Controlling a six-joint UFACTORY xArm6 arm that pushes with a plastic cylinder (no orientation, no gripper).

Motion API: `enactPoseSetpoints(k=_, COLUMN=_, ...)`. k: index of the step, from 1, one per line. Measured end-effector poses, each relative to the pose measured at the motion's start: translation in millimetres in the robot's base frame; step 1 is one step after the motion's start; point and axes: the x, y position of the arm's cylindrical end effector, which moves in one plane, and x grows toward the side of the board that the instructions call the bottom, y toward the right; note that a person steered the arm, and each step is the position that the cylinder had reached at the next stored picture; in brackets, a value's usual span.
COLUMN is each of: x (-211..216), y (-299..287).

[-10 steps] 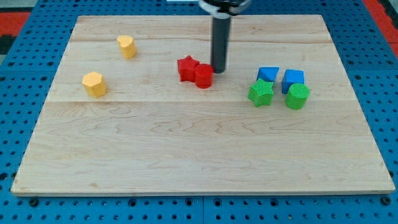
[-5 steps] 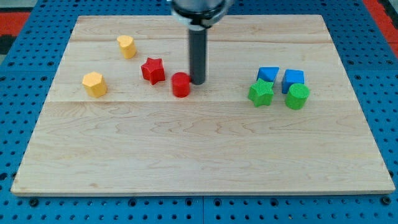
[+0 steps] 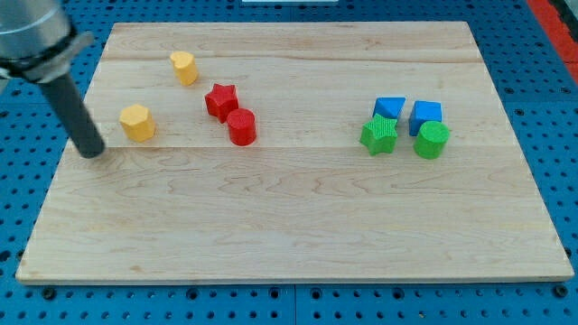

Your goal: Move the yellow heart into the red star

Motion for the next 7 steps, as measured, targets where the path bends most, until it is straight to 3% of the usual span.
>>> enactPoseSetpoints(k=1, x=-48, y=23)
enactPoseSetpoints(k=2, x=-51, y=114)
enactPoseSetpoints(k=3, x=-45, y=88)
enactPoseSetpoints(k=4, x=-92, y=20)
enactPoseSetpoints(k=5, x=-167, y=28)
enactPoseSetpoints(k=6, x=-184, y=99)
enactPoseSetpoints(k=7, x=-152, y=140)
